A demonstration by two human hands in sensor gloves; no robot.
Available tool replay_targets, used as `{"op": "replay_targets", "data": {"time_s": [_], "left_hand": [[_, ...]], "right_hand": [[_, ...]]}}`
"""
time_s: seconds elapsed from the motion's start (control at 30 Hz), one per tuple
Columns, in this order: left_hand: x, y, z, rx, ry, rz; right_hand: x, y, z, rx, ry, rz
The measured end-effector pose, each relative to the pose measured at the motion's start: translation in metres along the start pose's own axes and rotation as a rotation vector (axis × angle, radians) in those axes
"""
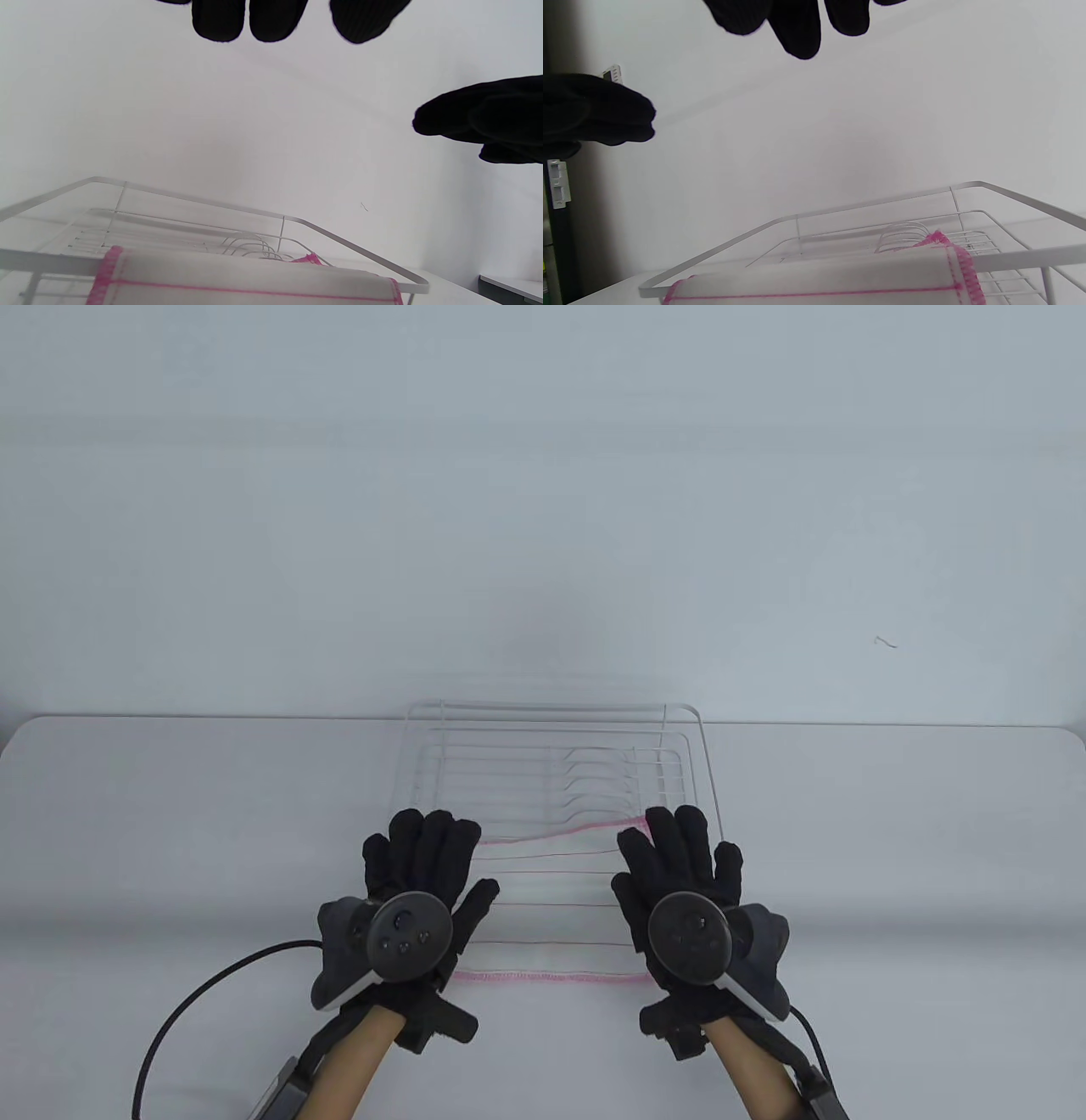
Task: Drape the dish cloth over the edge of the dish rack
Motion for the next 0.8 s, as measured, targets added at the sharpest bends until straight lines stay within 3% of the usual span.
{"op": "replay_targets", "data": {"time_s": [0.17, 0.3, 0.53, 0.8], "left_hand": [[0.036, 0.015, 0.003, 0.007, 0.017, -0.036], [0.05, 0.034, -0.003, 0.054, 0.024, -0.027], [0.054, 0.047, -0.012, 0.025, 0.009, -0.08], [0.056, 0.049, -0.013, 0.042, 0.007, -0.099]], "right_hand": [[0.033, -0.008, -0.003, -0.013, 0.014, 0.006], [0.046, -0.023, -0.012, -0.018, -0.004, 0.033], [0.054, -0.047, -0.026, 0.005, -0.033, 0.111], [0.056, -0.05, -0.027, 0.011, -0.03, 0.128]]}}
Point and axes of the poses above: the tracker on the back of each hand, its own z axis roughly to the thumb side, its own x axis roughly from the fingertips to the wrist, y = z × x, the point moved 3 cm from there along -x, roughly from the wrist to the fingertips, and after that the axes turned 13 degrees about -y, right-handed, at the moved point
